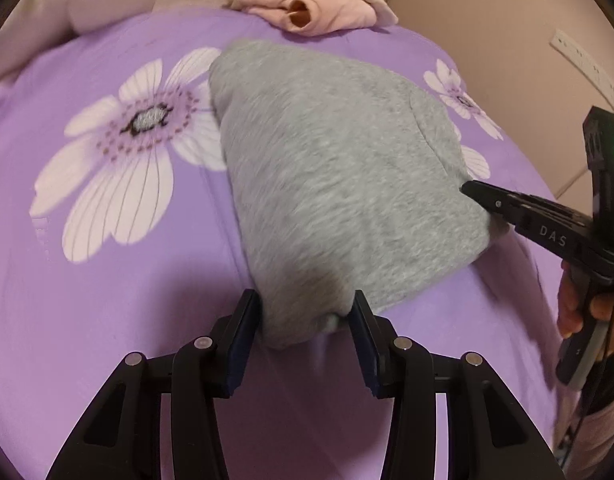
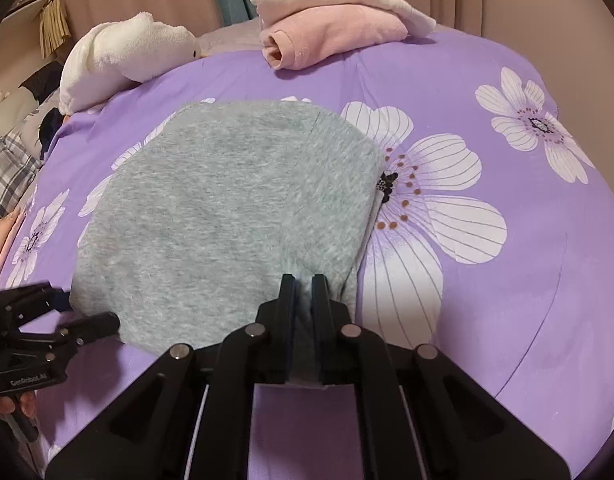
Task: Fold small clothes
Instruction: 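Press the folded bundle flat with the right gripper while the left gripper hovers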
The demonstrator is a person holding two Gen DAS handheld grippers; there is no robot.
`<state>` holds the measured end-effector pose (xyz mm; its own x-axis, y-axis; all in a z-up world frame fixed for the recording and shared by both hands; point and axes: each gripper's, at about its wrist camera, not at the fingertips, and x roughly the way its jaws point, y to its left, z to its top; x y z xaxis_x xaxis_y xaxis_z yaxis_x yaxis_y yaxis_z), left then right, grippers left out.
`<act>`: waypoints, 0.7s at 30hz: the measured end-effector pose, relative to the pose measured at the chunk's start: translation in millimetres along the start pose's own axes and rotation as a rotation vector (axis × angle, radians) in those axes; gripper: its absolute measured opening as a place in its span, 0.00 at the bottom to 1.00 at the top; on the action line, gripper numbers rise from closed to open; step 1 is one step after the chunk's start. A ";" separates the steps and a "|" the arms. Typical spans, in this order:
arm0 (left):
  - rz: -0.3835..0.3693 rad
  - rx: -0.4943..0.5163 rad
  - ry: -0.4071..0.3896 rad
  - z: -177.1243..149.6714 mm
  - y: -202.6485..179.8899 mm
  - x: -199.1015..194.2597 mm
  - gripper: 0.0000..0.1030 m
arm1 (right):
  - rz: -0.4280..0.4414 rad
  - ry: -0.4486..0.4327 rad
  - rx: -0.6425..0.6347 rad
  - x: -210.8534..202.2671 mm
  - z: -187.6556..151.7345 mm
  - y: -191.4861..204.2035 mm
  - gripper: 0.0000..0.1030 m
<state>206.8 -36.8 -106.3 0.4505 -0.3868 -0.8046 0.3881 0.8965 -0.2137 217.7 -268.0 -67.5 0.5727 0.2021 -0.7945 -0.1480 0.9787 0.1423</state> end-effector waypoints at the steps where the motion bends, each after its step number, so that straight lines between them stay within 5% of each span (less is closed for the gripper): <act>1: -0.002 -0.006 -0.002 -0.4 0.2 -2.4 0.44 | -0.013 -0.002 -0.009 0.0 0.0 2.5 0.06; 15: 0.046 0.000 0.006 -14.5 2.1 -23.7 0.44 | -0.038 -0.044 -0.029 -3.2 -6.6 6.2 0.08; 21: -0.013 -0.083 -0.036 -12.4 15.9 -47.5 0.44 | -0.036 -0.053 -0.030 -4.9 -8.0 6.9 0.08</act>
<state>181.5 -1.5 -78.3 0.4749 -0.4050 -0.7813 0.3268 0.9055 -0.2708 207.4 -262.6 -67.4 0.6198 0.1697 -0.7662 -0.1502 0.9839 0.0964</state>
